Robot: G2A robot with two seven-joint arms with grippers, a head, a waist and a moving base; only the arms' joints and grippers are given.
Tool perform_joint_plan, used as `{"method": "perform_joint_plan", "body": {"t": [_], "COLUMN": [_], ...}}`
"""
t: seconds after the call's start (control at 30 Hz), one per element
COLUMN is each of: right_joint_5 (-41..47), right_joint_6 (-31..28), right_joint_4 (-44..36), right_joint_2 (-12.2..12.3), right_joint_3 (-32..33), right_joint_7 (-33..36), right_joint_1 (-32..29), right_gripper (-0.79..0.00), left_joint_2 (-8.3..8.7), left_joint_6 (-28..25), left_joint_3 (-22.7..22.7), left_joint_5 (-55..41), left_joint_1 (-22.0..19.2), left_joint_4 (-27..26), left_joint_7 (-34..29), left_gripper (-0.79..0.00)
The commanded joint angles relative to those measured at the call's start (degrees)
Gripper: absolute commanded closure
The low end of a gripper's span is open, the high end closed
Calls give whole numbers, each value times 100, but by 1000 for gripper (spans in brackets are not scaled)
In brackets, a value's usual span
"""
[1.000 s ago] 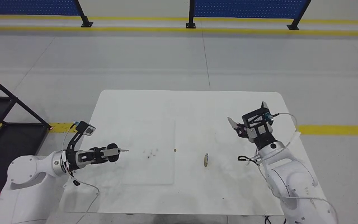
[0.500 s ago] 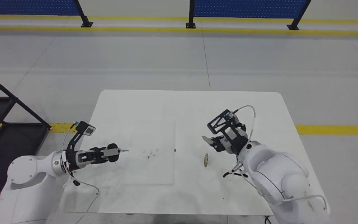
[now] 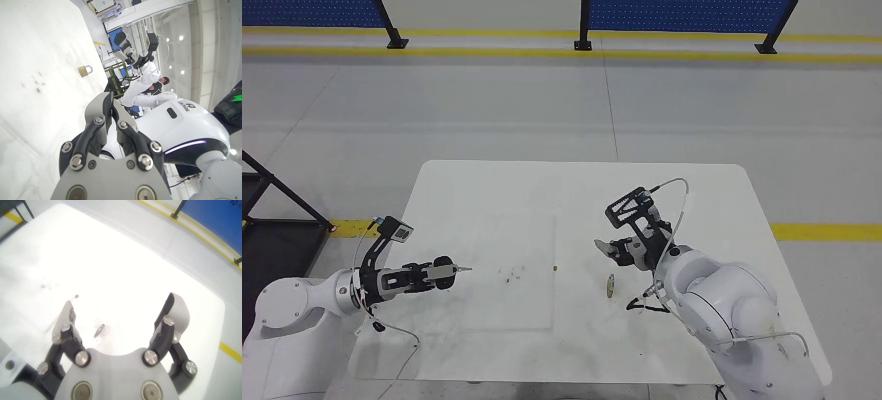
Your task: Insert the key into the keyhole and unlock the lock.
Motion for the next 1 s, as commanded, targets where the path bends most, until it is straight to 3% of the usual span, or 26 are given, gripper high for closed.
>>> {"method": "perform_joint_plan", "body": {"t": [0.0, 0.07, 0.13, 0.33, 0.6, 0.97], "right_joint_5": [0, -7, -49, 509, 1082, 1050], "right_joint_6": [0, -131, -131, 821, 1524, 1553], "right_joint_4": [0, -8, -31, -236, 263, 696], "right_joint_2": [0, 2, -6, -149, -75, 316], "right_joint_3": [0, -63, -179, -546, -1232, -1696], "right_joint_7": [0, 61, 631, 2195, 2195, 2195], "right_joint_1": [0, 4, 128, 947, 1516, 1763], "right_gripper": [-785, -785, -785, -785, -785, -785], "left_joint_2": [0, 0, 0, 0, 0, 0], "left_joint_6": [0, 0, 0, 0, 0, 0], "left_joint_3": [0, 0, 0, 0, 0, 0], "left_joint_5": [0, 0, 0, 0, 0, 0], "left_joint_1": [0, 0, 0, 0, 0, 0], "left_joint_4": [0, 0, 0, 0, 0, 0], "left_joint_7": [0, 0, 0, 0, 0, 0], "left_gripper": [0, 0, 0, 0, 0, 0]}}
